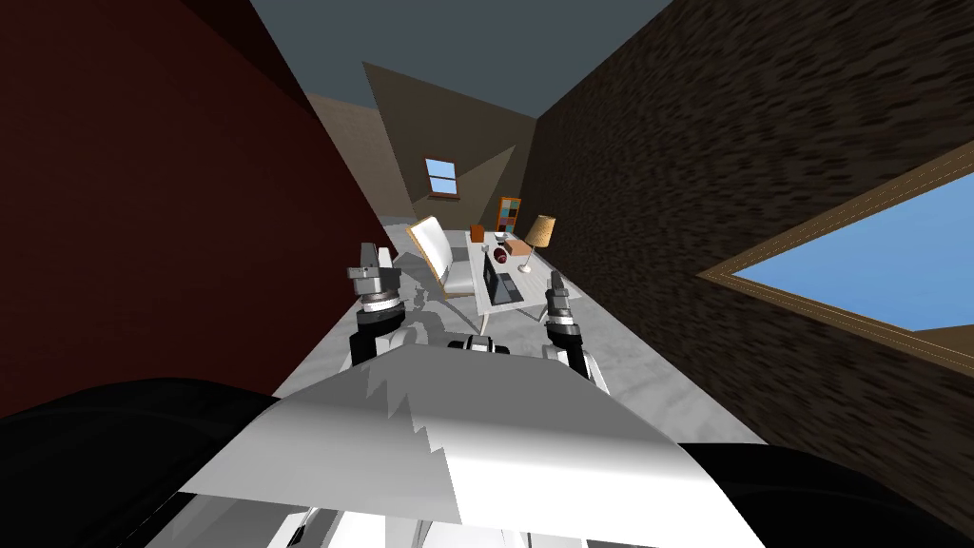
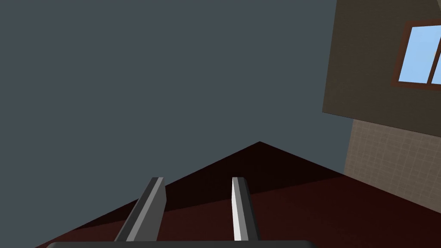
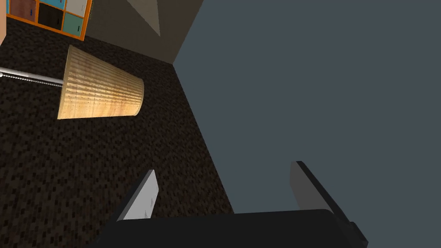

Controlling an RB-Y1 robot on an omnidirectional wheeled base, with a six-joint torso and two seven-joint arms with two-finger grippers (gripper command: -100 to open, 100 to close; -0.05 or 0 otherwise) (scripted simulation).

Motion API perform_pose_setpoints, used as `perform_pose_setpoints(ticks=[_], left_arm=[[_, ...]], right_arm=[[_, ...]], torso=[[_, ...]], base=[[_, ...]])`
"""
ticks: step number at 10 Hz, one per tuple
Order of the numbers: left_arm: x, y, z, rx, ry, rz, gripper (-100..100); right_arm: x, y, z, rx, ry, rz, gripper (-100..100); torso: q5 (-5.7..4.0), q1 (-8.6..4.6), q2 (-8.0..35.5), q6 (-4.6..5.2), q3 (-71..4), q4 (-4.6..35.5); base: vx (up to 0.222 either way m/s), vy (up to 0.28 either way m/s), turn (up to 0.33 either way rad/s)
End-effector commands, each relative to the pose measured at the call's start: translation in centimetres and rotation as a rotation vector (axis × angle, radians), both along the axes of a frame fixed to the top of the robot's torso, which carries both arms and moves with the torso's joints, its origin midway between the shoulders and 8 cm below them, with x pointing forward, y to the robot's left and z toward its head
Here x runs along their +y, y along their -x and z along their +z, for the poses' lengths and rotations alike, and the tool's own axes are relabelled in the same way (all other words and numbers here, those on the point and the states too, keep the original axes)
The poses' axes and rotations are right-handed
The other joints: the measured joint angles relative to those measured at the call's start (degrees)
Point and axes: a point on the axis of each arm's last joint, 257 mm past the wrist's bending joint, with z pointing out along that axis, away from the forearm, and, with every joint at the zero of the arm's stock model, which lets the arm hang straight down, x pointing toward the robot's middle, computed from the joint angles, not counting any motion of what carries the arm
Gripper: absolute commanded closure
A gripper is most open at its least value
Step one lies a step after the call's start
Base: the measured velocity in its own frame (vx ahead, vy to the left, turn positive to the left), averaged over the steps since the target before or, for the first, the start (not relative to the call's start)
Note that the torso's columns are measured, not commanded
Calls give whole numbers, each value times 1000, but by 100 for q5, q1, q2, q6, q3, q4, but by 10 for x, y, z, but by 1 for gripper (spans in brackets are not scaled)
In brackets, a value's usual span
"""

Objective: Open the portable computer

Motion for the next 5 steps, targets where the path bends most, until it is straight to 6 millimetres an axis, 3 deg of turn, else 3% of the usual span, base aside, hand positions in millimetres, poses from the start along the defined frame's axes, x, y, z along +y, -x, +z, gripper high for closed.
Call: perform_pose_setpoints(ticks=[1,5], left_arm=[[0,0,0,0,0,0,0],[0,0,0,0,0,0,0]], right_arm=[[4,-6,-11,17,152,-34,-100],[7,-15,-29,33,395,-109,-100]], torso=[[0,1,-1,0,0,0],[-1,-4,-2,0,-1,0]], base=[[3,60,-17],[4,63,-20]])
